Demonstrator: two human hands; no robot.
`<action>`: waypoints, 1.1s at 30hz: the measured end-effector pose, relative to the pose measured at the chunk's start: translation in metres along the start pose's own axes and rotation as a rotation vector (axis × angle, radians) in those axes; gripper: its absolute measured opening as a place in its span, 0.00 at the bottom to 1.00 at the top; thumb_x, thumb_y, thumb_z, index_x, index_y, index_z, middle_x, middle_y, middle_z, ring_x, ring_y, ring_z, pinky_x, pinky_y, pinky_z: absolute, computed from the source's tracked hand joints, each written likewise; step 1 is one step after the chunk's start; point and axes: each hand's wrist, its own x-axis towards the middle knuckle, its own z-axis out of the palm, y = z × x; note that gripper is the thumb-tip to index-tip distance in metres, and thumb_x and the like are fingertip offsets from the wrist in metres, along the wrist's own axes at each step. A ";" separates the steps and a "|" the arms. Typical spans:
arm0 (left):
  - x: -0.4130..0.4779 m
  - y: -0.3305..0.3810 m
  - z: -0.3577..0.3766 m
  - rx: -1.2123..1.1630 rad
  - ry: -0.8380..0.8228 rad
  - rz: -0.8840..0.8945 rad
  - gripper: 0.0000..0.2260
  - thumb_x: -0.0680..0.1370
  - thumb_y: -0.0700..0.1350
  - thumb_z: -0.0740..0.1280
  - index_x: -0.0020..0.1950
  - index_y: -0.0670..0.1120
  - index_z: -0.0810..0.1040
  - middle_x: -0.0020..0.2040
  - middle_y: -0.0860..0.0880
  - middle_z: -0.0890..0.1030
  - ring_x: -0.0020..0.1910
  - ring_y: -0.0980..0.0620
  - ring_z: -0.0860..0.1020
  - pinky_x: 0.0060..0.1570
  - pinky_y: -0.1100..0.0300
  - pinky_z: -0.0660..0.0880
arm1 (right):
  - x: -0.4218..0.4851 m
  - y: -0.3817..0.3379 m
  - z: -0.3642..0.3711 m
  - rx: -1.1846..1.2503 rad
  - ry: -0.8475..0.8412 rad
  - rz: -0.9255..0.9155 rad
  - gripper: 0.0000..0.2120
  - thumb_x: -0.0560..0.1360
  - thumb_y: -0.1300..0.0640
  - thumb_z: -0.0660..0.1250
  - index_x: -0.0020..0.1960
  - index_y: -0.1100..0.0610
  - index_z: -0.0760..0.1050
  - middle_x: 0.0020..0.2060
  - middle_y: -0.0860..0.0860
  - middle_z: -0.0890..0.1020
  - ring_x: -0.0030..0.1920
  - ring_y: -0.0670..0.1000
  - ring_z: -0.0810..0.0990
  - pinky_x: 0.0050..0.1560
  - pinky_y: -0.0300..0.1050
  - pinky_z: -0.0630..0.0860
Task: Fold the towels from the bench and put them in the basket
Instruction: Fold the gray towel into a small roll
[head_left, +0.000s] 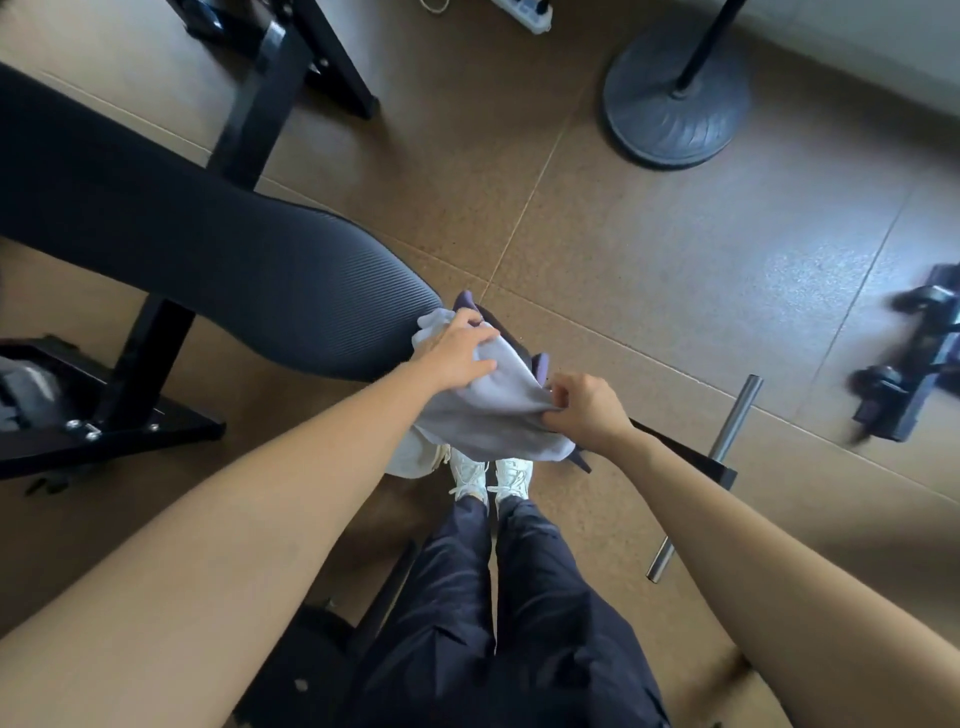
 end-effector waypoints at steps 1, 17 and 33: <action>0.006 0.001 -0.004 0.050 -0.045 0.007 0.17 0.80 0.55 0.68 0.67 0.52 0.77 0.70 0.51 0.70 0.64 0.46 0.74 0.56 0.51 0.71 | 0.002 0.001 -0.001 0.016 -0.002 -0.004 0.17 0.64 0.62 0.71 0.32 0.54 0.62 0.28 0.50 0.69 0.32 0.53 0.65 0.32 0.47 0.60; -0.092 -0.040 -0.046 -0.151 0.128 0.021 0.07 0.78 0.55 0.70 0.46 0.52 0.82 0.41 0.52 0.82 0.42 0.53 0.80 0.46 0.51 0.80 | -0.033 -0.035 -0.022 0.141 -0.187 -0.229 0.16 0.74 0.52 0.74 0.32 0.48 0.70 0.27 0.45 0.69 0.29 0.45 0.67 0.32 0.37 0.63; -0.276 -0.191 -0.052 -1.018 0.355 -0.143 0.06 0.79 0.47 0.72 0.43 0.47 0.82 0.37 0.57 0.79 0.40 0.58 0.75 0.45 0.62 0.72 | -0.055 -0.228 0.065 0.105 -0.100 -0.446 0.08 0.76 0.56 0.71 0.40 0.50 0.76 0.33 0.45 0.77 0.34 0.44 0.73 0.35 0.32 0.68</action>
